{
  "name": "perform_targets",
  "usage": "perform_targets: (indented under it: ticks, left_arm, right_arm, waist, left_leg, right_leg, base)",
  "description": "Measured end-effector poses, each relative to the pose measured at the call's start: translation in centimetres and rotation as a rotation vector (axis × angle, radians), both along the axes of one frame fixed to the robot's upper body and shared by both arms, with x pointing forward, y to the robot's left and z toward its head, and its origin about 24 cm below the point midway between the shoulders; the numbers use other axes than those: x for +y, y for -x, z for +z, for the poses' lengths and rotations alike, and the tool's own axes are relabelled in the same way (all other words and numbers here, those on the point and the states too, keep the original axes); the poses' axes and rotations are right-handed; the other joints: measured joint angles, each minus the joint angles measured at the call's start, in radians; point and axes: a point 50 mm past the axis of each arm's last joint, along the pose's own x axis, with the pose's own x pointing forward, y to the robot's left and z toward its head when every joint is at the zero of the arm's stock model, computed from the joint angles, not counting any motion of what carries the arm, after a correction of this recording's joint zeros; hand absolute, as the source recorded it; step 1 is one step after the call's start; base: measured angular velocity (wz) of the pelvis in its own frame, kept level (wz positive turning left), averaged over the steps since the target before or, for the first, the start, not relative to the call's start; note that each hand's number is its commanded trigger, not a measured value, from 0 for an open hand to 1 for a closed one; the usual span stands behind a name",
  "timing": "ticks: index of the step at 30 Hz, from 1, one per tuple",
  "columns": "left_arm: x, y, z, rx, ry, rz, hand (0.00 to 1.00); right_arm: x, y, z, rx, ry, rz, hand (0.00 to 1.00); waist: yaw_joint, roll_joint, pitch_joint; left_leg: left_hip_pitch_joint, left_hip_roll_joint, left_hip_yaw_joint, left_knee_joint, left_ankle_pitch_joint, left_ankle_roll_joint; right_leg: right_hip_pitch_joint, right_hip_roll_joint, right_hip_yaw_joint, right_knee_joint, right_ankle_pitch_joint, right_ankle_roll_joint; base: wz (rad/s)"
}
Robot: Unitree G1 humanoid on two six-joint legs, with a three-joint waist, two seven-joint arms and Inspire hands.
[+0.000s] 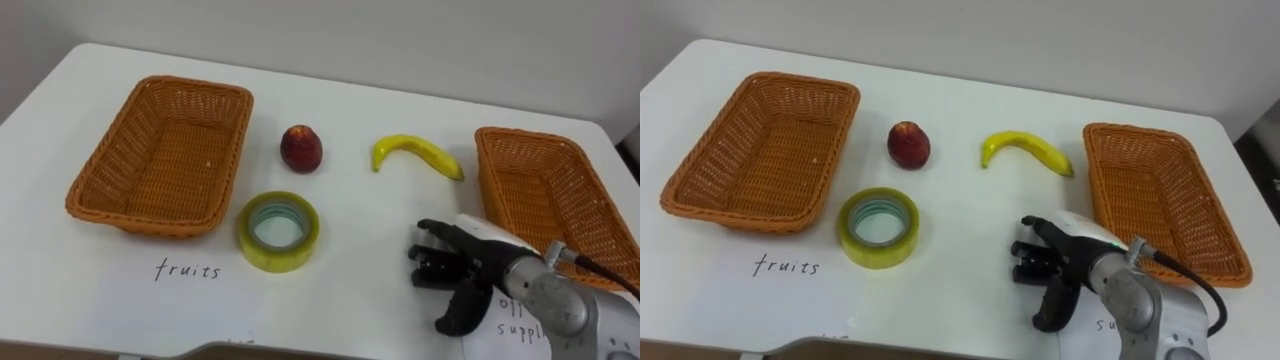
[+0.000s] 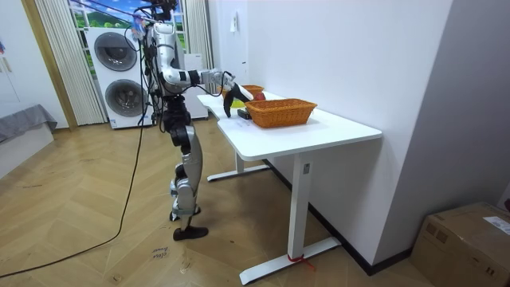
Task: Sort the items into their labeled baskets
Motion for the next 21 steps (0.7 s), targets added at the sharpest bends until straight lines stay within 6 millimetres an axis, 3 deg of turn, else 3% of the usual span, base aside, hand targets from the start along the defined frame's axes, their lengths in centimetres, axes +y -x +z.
perform_targets:
  ticks: [7,8,9,10,21]
  left_arm:
    - [0.11,0.31,0.13,0.002,-0.015,0.004,0.0]
    - [0.13,0.31,0.17,-0.001,-0.019,0.004,0.0]
    - [0.16,0.35,0.2,-0.002,-0.025,0.005,0.0]
    - [0.18,0.34,0.25,-0.006,-0.029,0.006,0.0]
    - [0.27,-0.31,0.58,-0.043,-0.065,0.006,0.0]
  right_arm:
    - [-0.09,0.08,-0.13,-0.005,0.0,-0.026,0.0]
    - [-0.1,0.08,-0.14,-0.005,0.0,-0.026,0.58]
    - [-0.11,0.08,-0.17,-0.004,0.001,-0.027,0.96]
    - [-0.13,0.08,-0.21,-0.004,0.001,-0.028,1.0]
    - [-0.24,-0.36,-0.52,-0.062,0.053,-0.061,1.0]
  waist:
    - [0.004,0.0,-0.0001]
    - [0.004,0.0,-0.0002]
    - [0.004,0.001,-0.0004]
    - [0.004,0.001,-0.0004]
    - [0.007,0.003,-0.0034]
  left_leg:
    - [0.0,0.0,-0.002,0.002,0.0,0.001]
    - [0.0,0.0,-0.002,0.001,0.0,0.001]
    - [0.0,0.0,-0.002,0.002,0.0,0.001]
    - [0.001,0.0,-0.002,0.002,0.0,0.001]
    - [0.012,0.0,-0.003,0.002,0.0,0.001]
  right_leg:
    - [-0.001,0.0,0.0,0.002,0.001,0.001]
    - [-0.001,0.0,0.001,0.002,0.001,0.001]
    - [-0.001,0.0,0.001,0.001,0.001,0.001]
    - [-0.001,0.0,0.001,0.001,0.001,0.001]
    - [0.005,0.0,0.0,0.001,0.001,0.001]
  base:
    - [0.0]
    - [0.0]
    - [0.0]
    - [0.0]
    - [0.0]
